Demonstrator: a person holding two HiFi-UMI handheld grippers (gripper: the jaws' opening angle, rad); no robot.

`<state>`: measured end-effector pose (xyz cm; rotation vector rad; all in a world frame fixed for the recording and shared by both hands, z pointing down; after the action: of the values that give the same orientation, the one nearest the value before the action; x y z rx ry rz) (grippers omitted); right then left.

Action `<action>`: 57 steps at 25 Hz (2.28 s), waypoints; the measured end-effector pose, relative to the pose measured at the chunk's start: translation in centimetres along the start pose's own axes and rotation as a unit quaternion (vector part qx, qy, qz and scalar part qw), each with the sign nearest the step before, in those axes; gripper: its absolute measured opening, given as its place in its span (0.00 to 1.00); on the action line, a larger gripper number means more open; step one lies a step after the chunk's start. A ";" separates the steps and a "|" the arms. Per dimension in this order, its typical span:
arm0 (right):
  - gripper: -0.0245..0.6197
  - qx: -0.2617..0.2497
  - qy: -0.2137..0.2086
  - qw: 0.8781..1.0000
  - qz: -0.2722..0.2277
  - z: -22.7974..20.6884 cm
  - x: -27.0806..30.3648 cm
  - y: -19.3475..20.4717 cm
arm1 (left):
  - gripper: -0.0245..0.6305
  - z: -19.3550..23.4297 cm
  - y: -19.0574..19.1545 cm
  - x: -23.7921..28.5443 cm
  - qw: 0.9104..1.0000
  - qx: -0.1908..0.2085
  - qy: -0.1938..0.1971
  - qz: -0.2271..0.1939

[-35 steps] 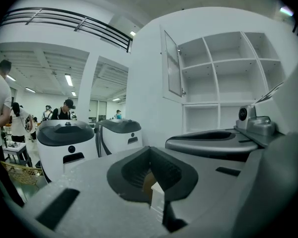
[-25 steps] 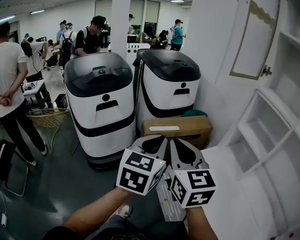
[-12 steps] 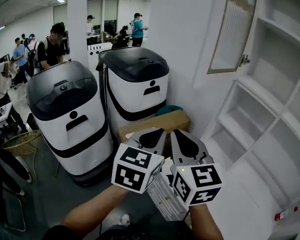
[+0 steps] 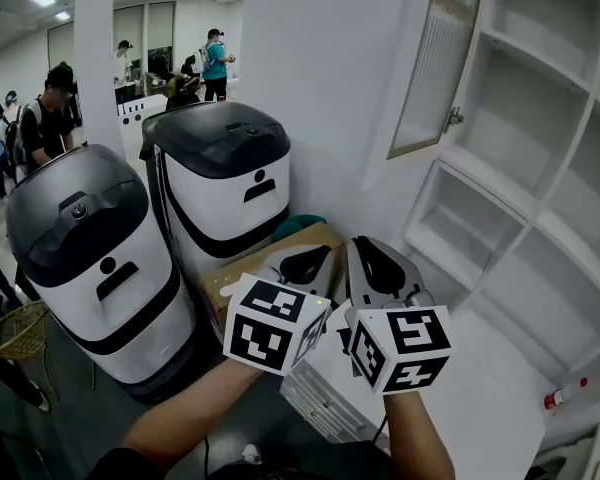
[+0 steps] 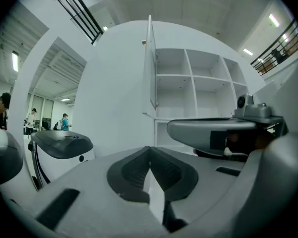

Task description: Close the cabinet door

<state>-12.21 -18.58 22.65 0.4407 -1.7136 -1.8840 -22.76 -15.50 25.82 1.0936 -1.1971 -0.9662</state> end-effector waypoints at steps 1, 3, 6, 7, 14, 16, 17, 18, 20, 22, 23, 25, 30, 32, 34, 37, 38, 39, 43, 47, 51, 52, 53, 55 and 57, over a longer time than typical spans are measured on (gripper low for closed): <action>0.07 0.000 0.010 1.000 -0.004 -0.1 0.3 -0.5 | 0.06 0.3 -0.2 0.2 1.000 0.001 0.006 -0.002; 0.08 -0.001 0.029 1.000 -0.011 -0.3 0.9 -1.4 | 0.06 1.0 -0.7 0.8 1.000 0.003 0.020 -0.006; 0.08 0.001 0.061 0.998 -0.021 -0.7 1.7 -2.4 | 0.06 1.8 -1.5 1.7 0.999 0.009 0.040 -0.011; 0.08 0.001 0.070 0.997 -0.024 -0.8 2.0 -2.7 | 0.06 2.0 -1.8 2.0 0.999 0.010 0.045 -0.012; 0.17 0.002 0.112 0.993 -0.031 -1.3 4.1 -4.3 | 0.06 3.6 -2.7 3.6 0.996 0.022 0.082 -0.021; 0.19 0.002 0.126 0.992 -0.028 -1.4 4.9 -4.7 | 0.06 4.2 -2.9 3.9 0.996 0.025 0.086 -0.023; 0.20 0.004 0.131 0.991 -0.027 -1.6 5.2 -4.8 | 0.06 4.5 -3.0 4.1 0.996 0.025 0.088 -0.024; 0.22 0.006 0.136 0.990 -0.025 -1.7 5.6 -4.9 | 0.06 4.7 -3.0 4.3 0.995 0.026 0.090 -0.025; 0.27 0.010 0.150 0.988 -0.019 -1.8 6.2 -4.9 | 0.06 5.2 -3.0 4.6 0.995 0.025 0.097 -0.026; 0.30 0.014 0.167 0.986 -0.016 -2.0 6.7 -4.9 | 0.06 5.5 -2.8 4.9 0.994 0.024 0.103 -0.025; 0.31 0.017 0.175 0.984 -0.015 -2.1 6.9 -4.9 | 0.06 5.7 -2.8 5.0 0.994 0.024 0.105 -0.025; 0.32 0.020 0.185 0.982 -0.013 -2.2 7.5 -5.0 | 0.06 6.0 -2.9 5.1 0.994 0.027 0.107 -0.026; 0.32 0.030 0.205 0.978 -0.010 -2.6 8.5 -5.1 | 0.06 6.4 -3.2 5.2 0.993 0.031 0.113 -0.030; 0.32 0.035 0.204 0.978 -0.014 -2.8 8.7 -5.1 | 0.06 6.4 -3.4 5.3 0.992 0.032 0.117 -0.033; 0.32 0.036 0.209 0.977 -0.014 -3.0 8.8 -5.1 | 0.06 6.3 -3.5 5.4 0.992 0.031 0.122 -0.033; 0.32 0.040 0.215 0.976 -0.009 -3.2 8.5 -5.1 | 0.06 6.0 -3.4 5.3 0.991 0.034 0.127 -0.033; 0.32 0.041 0.217 0.975 -0.009 -3.1 8.4 -5.1 | 0.06 5.9 -3.5 5.3 0.991 0.035 0.126 -0.034; 0.32 0.040 0.219 0.975 -0.009 -3.1 8.3 -5.1 | 0.06 5.9 -3.5 5.2 0.991 0.037 0.125 -0.035; 0.32 0.042 0.211 0.977 -0.009 -3.4 7.4 -4.9 | 0.06 5.3 -3.6 5.2 0.991 0.045 0.120 -0.041; 0.31 0.046 0.203 0.978 -0.013 -4.0 6.4 -4.8 | 0.06 3.9 -3.7 5.6 0.990 0.048 0.129 -0.042; 0.28 0.044 0.203 0.978 -0.020 -4.2 5.1 -4.4 | 0.06 2.8 -3.5 6.0 0.989 0.051 0.133 -0.042; 0.28 0.044 0.201 0.978 -0.022 -4.4 4.7 -4.4 | 0.06 2.4 -3.6 6.1 0.989 0.051 0.134 -0.043; 0.27 0.045 0.200 0.979 -0.024 -4.6 4.3 -4.3 | 0.06 2.1 -3.6 6.2 0.989 0.051 0.135 -0.044; 0.26 0.048 0.197 0.979 -0.026 -5.0 3.4 -4.2 | 0.06 1.4 -3.8 6.5 0.988 0.053 0.136 -0.044; 0.25 0.048 0.194 0.980 -0.025 -5.5 2.7 -4.1 | 0.06 0.9 -3.8 7.0 0.988 0.053 0.136 -0.042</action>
<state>-11.92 -24.45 18.24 0.8364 -1.5440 -1.6208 -22.79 -23.19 23.63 1.3237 -0.9943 -0.7934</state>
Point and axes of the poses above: the fingertips, and each gripper's own axes: x forward along the fingers, z to its left, y out of its underside, the point moved 8 cm from there along -x, backward along the fingers, and after that the axes turned 8 degrees about z, right-handed, at the moved point
